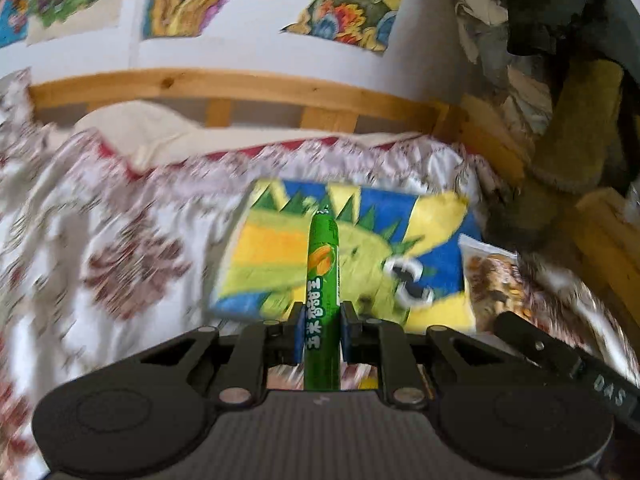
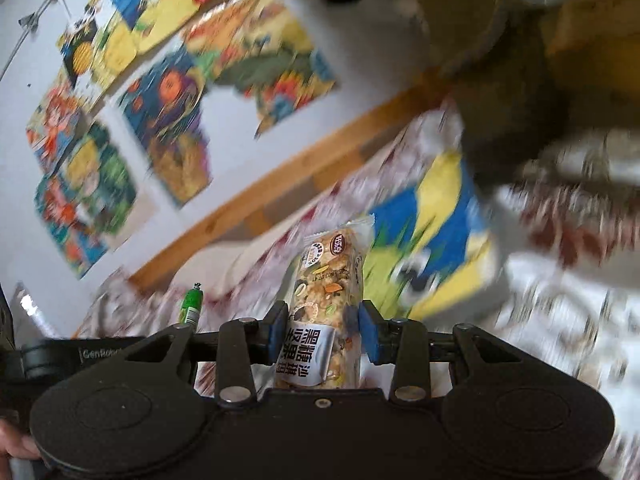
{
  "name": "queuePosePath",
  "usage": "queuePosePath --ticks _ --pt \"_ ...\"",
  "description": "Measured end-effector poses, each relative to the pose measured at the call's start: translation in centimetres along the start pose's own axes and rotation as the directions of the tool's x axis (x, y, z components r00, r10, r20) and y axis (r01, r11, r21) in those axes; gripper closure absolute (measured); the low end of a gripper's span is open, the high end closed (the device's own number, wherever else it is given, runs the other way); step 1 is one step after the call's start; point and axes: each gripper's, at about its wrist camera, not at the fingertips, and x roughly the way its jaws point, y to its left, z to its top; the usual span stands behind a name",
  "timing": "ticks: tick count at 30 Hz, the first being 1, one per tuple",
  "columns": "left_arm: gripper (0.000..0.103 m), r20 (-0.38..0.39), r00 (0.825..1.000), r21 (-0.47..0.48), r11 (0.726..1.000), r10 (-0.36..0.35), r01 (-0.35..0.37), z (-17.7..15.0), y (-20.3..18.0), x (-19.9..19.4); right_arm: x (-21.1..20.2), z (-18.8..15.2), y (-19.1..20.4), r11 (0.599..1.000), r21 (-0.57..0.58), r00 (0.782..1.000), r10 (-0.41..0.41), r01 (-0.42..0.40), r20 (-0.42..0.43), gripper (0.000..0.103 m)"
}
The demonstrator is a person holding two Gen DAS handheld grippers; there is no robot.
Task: Organize snacks
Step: 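Carry the green stick with left tool while right tool carries the nut bar to the tray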
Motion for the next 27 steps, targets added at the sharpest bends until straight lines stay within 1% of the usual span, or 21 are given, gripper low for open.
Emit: queuePosePath --ticks 3,5,8,10,13,16,19,22,27 --pt "0.085 0.011 0.999 -0.011 0.999 -0.033 0.033 1.9 -2.0 4.1 2.6 1.3 -1.0 0.997 -0.062 0.996 -0.035 0.04 0.076 0.062" --pt "0.085 0.005 0.999 -0.03 0.998 -0.054 0.054 2.8 -3.0 7.0 4.5 2.1 -1.5 0.993 -0.098 0.993 -0.048 0.058 0.108 0.062" --pt "0.085 -0.005 0.998 -0.068 0.996 -0.066 0.065 4.0 -3.6 11.0 6.9 3.3 -2.4 0.985 -0.148 0.986 -0.066 0.089 0.151 0.062" --pt "0.085 -0.023 0.998 -0.093 0.994 -0.054 0.051 4.4 -3.7 13.5 8.5 3.9 -3.2 0.983 -0.152 0.985 -0.076 0.1 0.157 0.062" --pt "0.085 -0.05 0.999 -0.065 0.998 -0.013 0.01 4.3 -4.0 16.2 10.5 4.1 -4.5 0.985 -0.126 0.987 -0.101 0.116 0.123 0.062" --pt "0.085 -0.078 0.997 -0.025 1.0 0.017 -0.019 3.8 -4.2 17.8 12.1 4.1 -5.1 0.985 -0.118 0.99 -0.114 0.123 0.081 0.062" --pt "0.085 -0.097 0.995 -0.022 0.999 0.023 -0.025 3.3 -4.0 18.6 13.2 3.7 -5.1 0.979 -0.145 0.989 -0.14 0.145 0.043 0.062" --pt "0.084 -0.111 0.994 -0.039 0.999 0.021 -0.026 3.1 -3.8 18.9 13.9 3.2 -5.3 0.976 -0.149 0.987 -0.159 0.157 -0.002 0.062" --pt "0.084 -0.132 0.991 -0.03 0.999 0.029 -0.034 2.6 -3.8 19.2 14.2 2.6 -5.6 0.975 -0.142 0.984 -0.176 0.171 -0.027 0.062"
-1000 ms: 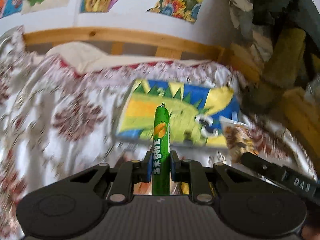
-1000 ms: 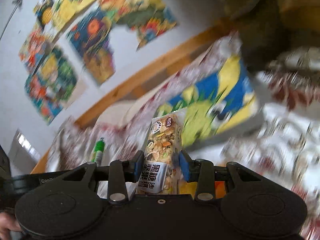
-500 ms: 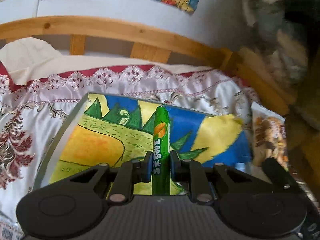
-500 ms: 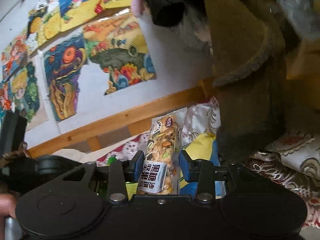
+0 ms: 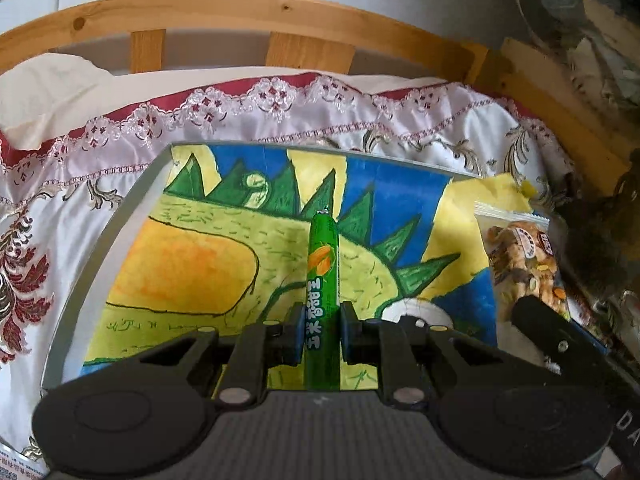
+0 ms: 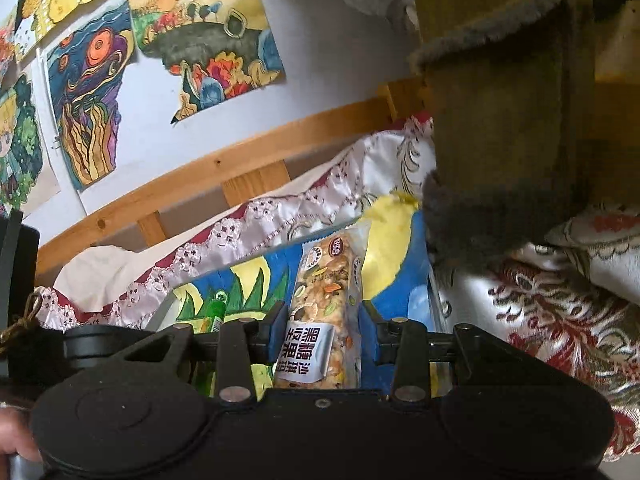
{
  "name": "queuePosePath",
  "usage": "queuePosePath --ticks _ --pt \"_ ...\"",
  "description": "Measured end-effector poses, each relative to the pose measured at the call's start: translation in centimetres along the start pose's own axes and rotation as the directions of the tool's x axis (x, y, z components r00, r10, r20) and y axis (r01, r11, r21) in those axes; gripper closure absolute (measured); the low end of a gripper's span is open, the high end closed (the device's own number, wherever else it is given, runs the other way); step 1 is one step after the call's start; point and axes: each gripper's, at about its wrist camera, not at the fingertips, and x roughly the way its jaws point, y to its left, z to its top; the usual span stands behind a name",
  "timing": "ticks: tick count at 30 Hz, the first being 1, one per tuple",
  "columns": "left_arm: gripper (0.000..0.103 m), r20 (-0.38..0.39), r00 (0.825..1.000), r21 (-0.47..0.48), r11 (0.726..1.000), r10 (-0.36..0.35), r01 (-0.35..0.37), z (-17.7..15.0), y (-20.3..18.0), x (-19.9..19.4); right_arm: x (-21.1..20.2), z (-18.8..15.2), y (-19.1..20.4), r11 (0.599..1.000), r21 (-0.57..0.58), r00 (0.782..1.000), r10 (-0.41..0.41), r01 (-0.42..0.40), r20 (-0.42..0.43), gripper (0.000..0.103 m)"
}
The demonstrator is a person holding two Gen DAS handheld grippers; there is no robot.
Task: Organize snacks
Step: 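Carry the green stick with left tool while right tool carries the nut bar to the tray, then release both snacks into the tray and lift both tools away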
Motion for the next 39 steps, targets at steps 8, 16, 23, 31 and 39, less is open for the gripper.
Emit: queuePosePath --ticks 8,16,23,31,39 --pt "0.073 -0.025 1.0 0.015 1.0 0.005 -0.004 -0.7 -0.2 0.2 0.7 -0.6 0.1 1.0 -0.003 0.999 -0.014 0.014 -0.039 0.06" --pt "0.036 0.051 0.998 0.005 0.999 0.039 -0.039 -0.2 0.7 -3.7 -1.4 0.0 0.9 1.0 -0.025 1.0 -0.011 0.011 -0.002 0.032" --pt "0.013 0.22 0.97 -0.025 0.995 0.104 -0.101 -0.6 2.8 -11.4 -6.2 0.6 2.4 0.998 -0.06 0.998 0.001 0.003 0.059 0.014" --pt "0.001 0.356 0.926 0.028 0.99 0.122 -0.141 -4.4 4.2 -19.2 -14.5 -1.1 4.3 0.994 -0.11 0.993 0.003 0.01 0.114 0.001" --pt "0.001 0.414 0.904 0.028 0.991 0.11 -0.133 -10.5 6.1 -26.4 -23.5 -4.1 7.4 0.983 -0.185 0.979 0.033 0.005 0.201 0.001"
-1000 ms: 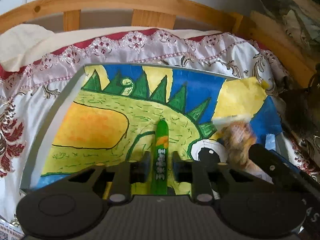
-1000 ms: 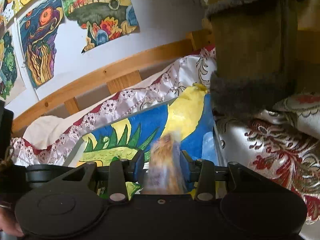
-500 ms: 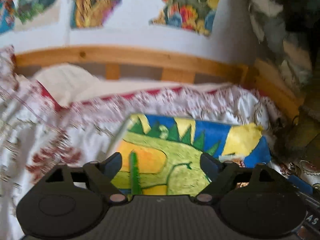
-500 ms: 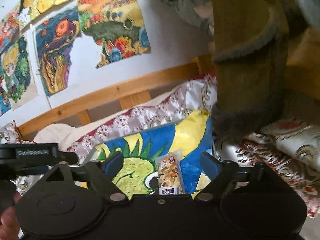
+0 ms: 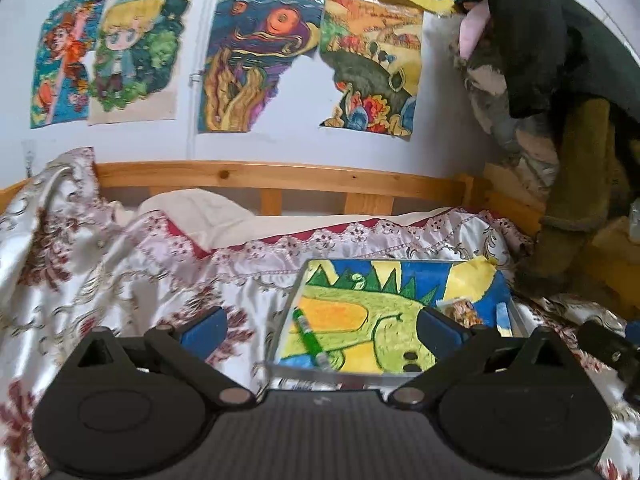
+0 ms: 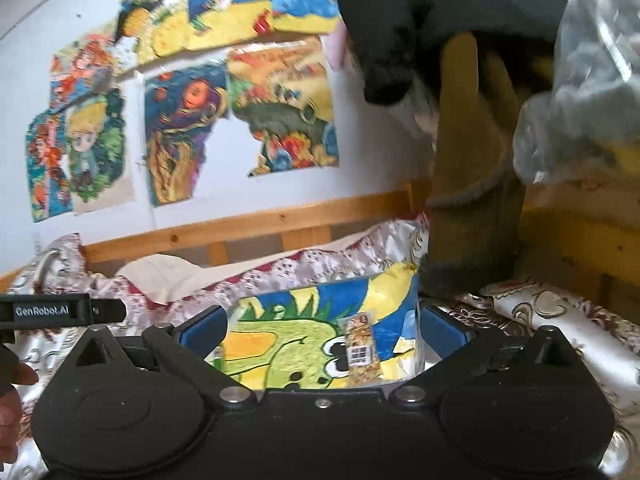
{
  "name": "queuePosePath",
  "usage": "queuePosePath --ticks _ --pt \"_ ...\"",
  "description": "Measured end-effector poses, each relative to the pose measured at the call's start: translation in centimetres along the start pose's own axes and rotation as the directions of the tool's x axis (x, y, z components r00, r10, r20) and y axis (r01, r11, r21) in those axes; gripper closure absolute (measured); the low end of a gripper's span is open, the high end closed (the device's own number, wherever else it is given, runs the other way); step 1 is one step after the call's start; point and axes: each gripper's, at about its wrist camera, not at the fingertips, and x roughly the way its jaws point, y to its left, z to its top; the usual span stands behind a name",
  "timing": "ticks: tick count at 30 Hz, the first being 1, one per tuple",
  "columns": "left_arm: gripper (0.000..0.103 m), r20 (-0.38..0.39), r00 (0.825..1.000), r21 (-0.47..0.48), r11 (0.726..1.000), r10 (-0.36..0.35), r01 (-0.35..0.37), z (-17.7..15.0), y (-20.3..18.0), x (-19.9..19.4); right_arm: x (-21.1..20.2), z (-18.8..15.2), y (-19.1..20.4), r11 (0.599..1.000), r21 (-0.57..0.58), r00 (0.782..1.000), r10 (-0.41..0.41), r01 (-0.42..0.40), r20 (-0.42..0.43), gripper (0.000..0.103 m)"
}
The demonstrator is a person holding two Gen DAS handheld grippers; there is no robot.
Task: Organize snacks
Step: 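Release both snacks into the tray and lift both tools away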
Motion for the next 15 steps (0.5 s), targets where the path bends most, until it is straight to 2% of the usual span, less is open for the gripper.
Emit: queuePosePath --ticks 9,15 --pt "0.0 -0.018 1.0 0.021 1.0 0.001 -0.001 -3.1 3.2 -7.7 -8.3 -2.3 3.3 1.0 -0.018 1.0 -0.004 0.004 0.003 0.001" --pt "0.0 -0.015 0.999 0.049 0.998 0.039 -0.039 -4.4 4.4 -11.1 -11.5 -3.6 4.4 1.0 -0.022 1.0 -0.022 0.022 0.004 0.001"
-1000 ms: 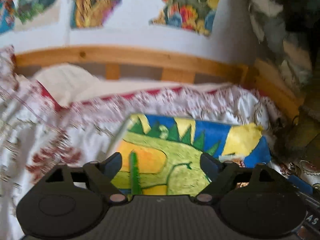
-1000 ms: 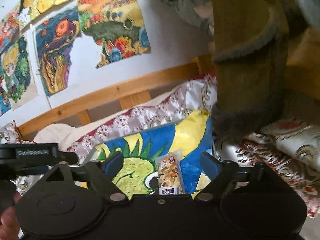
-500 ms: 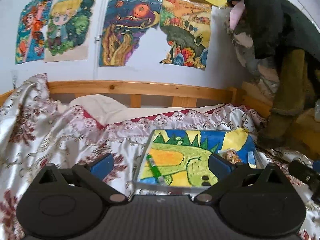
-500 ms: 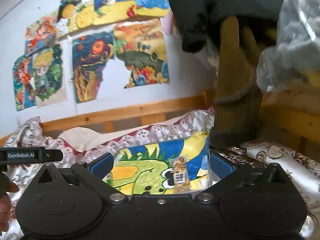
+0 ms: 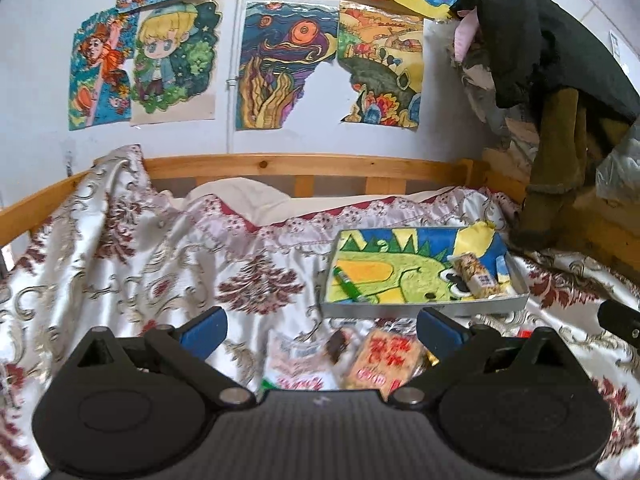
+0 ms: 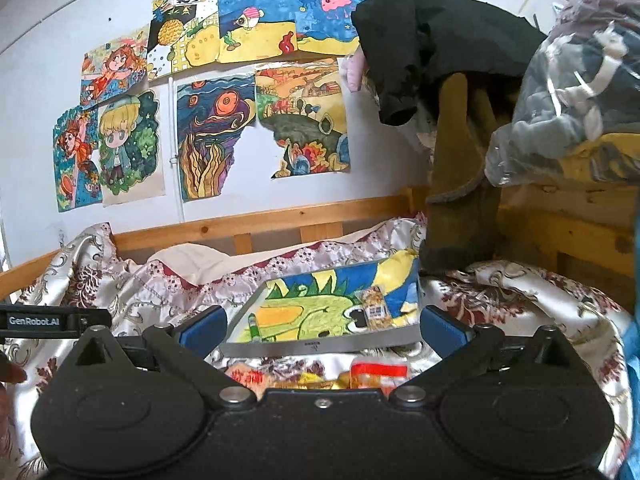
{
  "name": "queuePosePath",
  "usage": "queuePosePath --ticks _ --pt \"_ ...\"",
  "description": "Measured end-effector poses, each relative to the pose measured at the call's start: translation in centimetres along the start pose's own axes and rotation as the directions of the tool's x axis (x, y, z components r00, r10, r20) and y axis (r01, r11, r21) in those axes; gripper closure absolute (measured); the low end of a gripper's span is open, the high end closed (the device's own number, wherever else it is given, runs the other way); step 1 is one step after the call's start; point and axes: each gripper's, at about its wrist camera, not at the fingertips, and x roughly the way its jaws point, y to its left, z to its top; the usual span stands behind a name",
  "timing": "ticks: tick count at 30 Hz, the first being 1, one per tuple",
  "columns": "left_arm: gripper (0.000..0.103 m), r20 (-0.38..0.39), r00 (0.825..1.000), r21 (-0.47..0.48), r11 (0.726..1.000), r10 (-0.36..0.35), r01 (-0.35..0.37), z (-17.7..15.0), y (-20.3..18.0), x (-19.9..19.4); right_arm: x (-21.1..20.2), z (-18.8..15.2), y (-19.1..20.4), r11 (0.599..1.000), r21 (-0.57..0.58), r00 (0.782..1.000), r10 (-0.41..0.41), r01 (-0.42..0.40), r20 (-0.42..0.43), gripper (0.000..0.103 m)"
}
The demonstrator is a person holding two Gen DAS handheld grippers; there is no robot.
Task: Organize snacks
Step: 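Release both snacks into the tray and lift both tools away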
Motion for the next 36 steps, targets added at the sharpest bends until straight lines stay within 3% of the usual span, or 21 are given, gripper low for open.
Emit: queuePosePath --ticks 10,19,29,36 --pt "0.0 -0.072 0.997 0.057 0.998 0.031 -0.026 -2.3 0.7 -2.7 -2.3 -2.4 1.7 0.998 -0.058 0.997 0.0 -0.005 -0.078 0.001" --pt "0.0 -0.143 0.988 0.049 0.997 0.059 -0.052 -2.7 1.2 -2.3 -1.7 -3.2 2.5 0.997 -0.078 0.99 -0.002 -0.009 -0.138 0.001" --pt "0.0 -0.31 0.95 0.002 0.999 0.039 -0.041 -3.6 2.2 0.2 0.0 -4.1 3.1 0.996 -0.085 0.973 0.017 -0.037 -0.23 0.001" --pt "0.0 -0.362 0.931 -0.028 0.998 0.043 -0.057 -3.8 2.8 1.2 0.6 -4.3 3.4 0.995 -0.089 0.965 0.012 -0.037 -0.26 0.001"
